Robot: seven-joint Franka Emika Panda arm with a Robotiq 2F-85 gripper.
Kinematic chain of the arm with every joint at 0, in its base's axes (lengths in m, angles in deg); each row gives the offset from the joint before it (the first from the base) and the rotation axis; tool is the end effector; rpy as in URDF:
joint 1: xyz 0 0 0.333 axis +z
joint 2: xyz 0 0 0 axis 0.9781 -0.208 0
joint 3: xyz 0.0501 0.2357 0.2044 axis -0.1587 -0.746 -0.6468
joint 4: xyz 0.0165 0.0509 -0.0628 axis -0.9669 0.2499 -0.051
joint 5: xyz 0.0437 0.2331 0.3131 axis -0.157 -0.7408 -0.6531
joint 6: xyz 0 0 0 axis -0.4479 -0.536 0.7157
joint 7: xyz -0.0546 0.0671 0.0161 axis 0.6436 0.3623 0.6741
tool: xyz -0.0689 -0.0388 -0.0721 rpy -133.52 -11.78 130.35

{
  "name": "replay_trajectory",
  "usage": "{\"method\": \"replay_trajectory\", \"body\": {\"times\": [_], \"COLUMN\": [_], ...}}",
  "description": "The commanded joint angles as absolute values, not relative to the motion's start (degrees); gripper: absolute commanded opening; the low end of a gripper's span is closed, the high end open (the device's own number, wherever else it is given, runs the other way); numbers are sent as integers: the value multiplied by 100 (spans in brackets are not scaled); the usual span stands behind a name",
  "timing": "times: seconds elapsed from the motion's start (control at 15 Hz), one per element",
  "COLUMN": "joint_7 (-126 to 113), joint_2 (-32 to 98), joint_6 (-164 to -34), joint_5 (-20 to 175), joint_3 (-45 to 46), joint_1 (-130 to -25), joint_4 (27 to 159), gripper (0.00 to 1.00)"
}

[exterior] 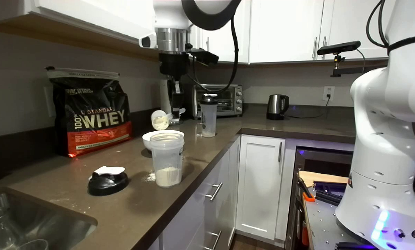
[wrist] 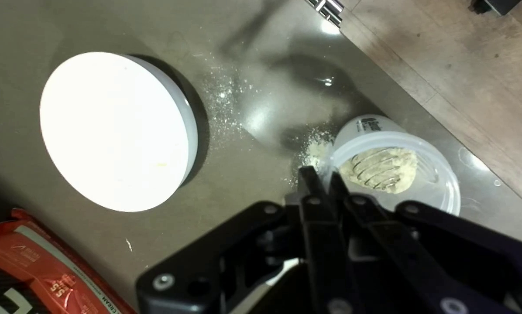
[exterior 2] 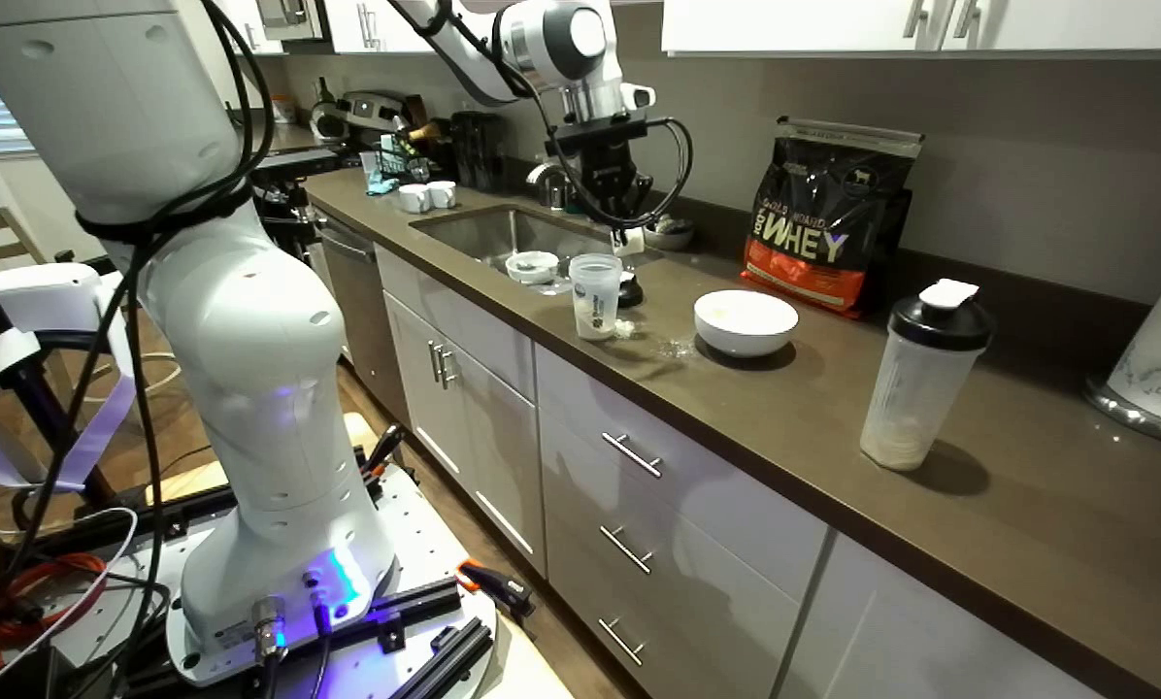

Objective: Use the measuring spoon to transfer one spoon of contents from the bowl to the left cup

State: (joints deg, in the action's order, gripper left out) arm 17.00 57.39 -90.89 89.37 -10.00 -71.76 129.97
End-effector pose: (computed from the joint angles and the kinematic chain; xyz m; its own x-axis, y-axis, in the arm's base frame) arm 0.4966 0.1017 0.4266 0.7736 0.6336 -0.0087 0.6171 -0.7502 0.2376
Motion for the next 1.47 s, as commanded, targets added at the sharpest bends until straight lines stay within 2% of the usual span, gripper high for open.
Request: {"method": "replay_trajectory", "body": {"times": [0.0, 1.4], "joint_7": [1557, 1932], "joint_2": [5832, 5724], "joint_6": [-9297, -8830], "joint_5": [9169, 8986], "joint_3": [-1004, -924], "joint_1": [-7180, -7160], "joint_4": [13115, 12876], "gripper": [1, 1]}}
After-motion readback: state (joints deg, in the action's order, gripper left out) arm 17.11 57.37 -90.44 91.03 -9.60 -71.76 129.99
